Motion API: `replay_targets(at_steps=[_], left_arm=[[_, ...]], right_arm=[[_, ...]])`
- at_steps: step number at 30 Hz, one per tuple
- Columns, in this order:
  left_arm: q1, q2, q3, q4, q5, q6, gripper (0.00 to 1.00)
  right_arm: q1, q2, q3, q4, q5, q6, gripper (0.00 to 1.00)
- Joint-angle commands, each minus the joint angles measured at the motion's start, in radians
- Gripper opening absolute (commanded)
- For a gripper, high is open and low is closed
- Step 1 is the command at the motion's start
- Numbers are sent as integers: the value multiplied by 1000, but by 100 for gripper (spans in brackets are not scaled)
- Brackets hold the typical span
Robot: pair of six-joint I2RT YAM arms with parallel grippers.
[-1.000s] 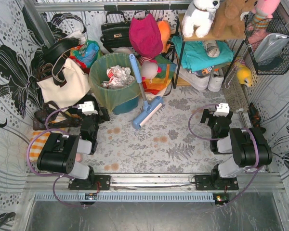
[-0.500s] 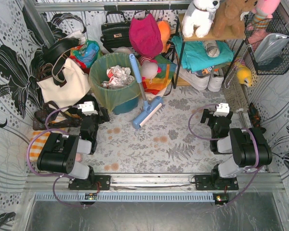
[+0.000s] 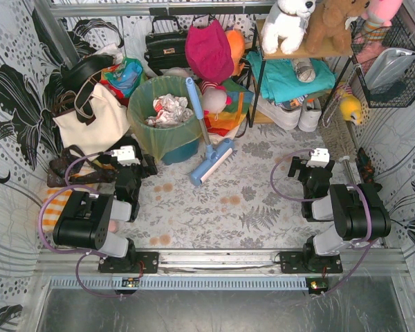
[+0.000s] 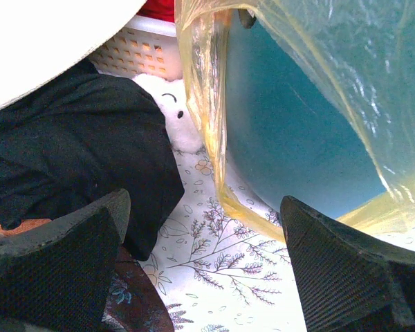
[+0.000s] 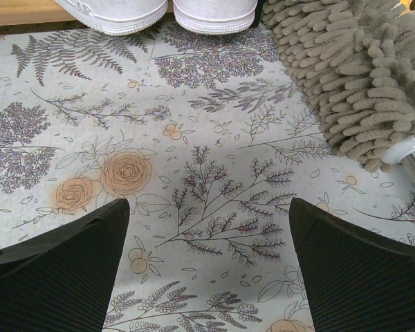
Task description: Tie the trash bag
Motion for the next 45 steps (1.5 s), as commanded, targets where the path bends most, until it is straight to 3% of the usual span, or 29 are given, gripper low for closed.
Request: replay_targets(at_steps=[1, 13, 20, 26, 30, 37, 45], left_arm=[[6, 2, 18, 41, -12, -5, 98], [3, -51, -46, 118, -58, -11, 98], [-22, -148, -70, 73, -116, -5, 98], [-124, -275, -4, -144, -292, 13, 98], [-155, -356, 96, -405, -360, -40, 98], [-156, -561, 168, -705, -321, -119, 98], [-156, -748, 293, -1007, -319, -157, 98]], right_arm=[[5, 1, 12, 36, -9, -2, 97], [5, 1, 10, 45, 1, -10, 97], [6, -83, 43, -91, -1, -12, 97], [6, -207, 64, -235, -79, -40, 97], [5, -306, 107, -327, -146, -18, 97], [6, -358, 222, -436, -503, 1, 97], [7, -314, 310, -328, -880, 173, 99]])
